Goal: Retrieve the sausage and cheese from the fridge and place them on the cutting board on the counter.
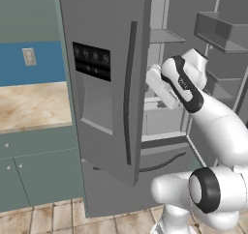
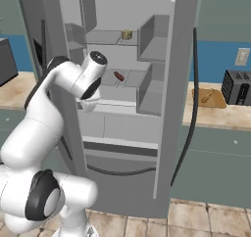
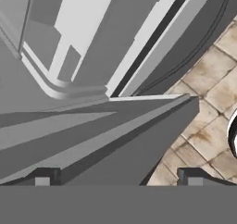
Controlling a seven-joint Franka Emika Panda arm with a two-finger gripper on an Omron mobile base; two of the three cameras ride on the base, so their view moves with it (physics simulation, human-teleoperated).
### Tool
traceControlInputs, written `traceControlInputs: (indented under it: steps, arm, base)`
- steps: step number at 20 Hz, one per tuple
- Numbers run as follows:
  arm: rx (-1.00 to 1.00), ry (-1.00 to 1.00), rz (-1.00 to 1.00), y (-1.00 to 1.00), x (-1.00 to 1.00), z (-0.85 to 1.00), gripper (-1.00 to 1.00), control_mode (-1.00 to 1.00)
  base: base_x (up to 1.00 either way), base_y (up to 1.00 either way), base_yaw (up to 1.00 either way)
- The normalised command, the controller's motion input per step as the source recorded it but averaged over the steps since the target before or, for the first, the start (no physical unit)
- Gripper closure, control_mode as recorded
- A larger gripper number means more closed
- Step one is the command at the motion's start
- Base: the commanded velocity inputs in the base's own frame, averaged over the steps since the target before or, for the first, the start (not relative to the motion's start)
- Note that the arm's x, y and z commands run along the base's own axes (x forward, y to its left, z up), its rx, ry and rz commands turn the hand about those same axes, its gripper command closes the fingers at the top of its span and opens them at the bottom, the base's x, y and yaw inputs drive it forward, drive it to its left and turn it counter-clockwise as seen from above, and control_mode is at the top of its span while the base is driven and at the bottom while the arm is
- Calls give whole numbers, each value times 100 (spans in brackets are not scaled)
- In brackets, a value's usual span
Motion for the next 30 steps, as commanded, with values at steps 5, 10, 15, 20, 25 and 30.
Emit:
traceControlInputs:
  steps: [5, 10, 15, 20, 25, 30]
  arm:
    - [5, -2, 24, 40, 10, -6, -100, -100]
    - [0, -9, 25, 57, -9, 0, -100, -100]
    - [-3, -13, 19, 84, -12, -1, -100, -100]
    - [-11, -20, 9, 94, -15, -6, -100, -100]
    - [-11, -15, 1, 94, -4, -2, -100, -100]
    - [-11, -12, 1, 91, 1, 0, -100, -100]
  base:
    - [0, 0, 0]
    - [0, 0, 0]
    - [0, 0, 0]
    - [0, 0, 0]
    - [0, 0, 0]
    - [0, 0, 0]
